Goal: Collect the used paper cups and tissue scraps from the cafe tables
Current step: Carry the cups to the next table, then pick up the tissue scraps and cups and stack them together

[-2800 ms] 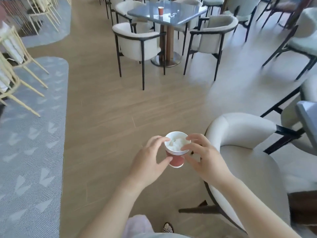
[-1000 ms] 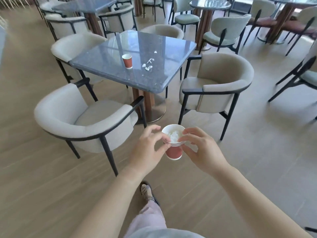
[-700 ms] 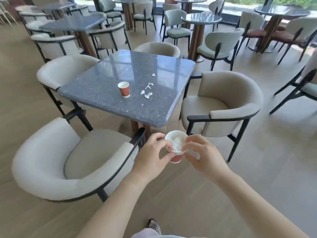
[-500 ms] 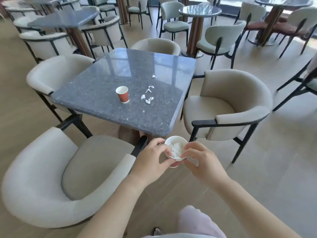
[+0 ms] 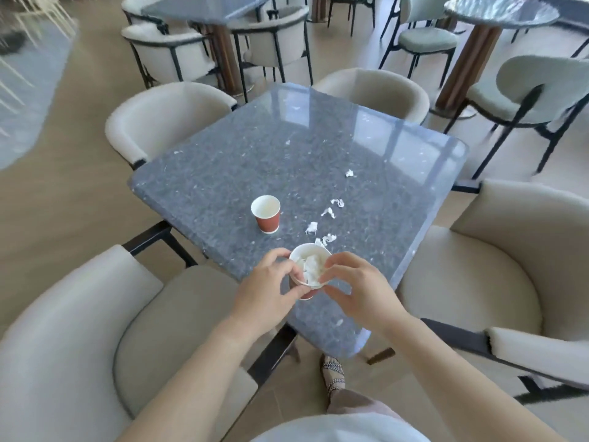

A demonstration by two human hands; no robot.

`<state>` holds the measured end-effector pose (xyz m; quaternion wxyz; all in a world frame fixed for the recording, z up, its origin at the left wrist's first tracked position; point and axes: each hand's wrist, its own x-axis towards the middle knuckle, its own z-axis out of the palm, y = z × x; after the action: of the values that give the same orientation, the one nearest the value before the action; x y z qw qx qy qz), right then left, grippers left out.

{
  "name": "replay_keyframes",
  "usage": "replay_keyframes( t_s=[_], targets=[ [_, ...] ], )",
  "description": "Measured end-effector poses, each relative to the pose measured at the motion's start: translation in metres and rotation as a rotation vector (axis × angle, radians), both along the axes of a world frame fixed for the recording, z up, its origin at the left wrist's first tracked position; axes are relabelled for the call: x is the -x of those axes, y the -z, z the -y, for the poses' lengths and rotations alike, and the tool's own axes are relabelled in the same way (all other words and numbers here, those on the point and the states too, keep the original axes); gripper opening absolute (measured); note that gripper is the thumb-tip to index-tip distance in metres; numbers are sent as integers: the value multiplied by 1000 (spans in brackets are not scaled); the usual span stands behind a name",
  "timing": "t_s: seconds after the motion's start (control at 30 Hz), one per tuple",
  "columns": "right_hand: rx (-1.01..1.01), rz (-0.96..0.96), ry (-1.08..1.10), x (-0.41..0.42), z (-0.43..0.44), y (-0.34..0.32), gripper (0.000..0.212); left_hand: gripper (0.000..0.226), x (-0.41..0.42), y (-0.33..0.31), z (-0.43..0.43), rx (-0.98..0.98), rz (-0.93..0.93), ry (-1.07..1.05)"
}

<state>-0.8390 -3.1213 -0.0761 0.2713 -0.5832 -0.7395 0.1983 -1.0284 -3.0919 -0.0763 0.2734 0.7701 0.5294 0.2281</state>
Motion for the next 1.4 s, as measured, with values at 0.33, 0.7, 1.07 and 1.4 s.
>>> replay_keyframes(
  t_s=[0.33, 0.7, 1.07, 1.4],
  targets=[
    [-98, 9, -319, -6, -192, -28, 11, 19, -8, -14, -127, -119, 145, -347],
    [49, 46, -438, 17, -265, 15, 17, 17, 17, 34, -182, 36, 13, -464],
    [199, 6, -239, -44, -279, 63, 18, 17, -18, 77, -202, 188, 7, -372],
    [387, 228, -151, -92, -291, 108, 44, 15, -48, 87, -234, 273, 58, -382]
  ],
)
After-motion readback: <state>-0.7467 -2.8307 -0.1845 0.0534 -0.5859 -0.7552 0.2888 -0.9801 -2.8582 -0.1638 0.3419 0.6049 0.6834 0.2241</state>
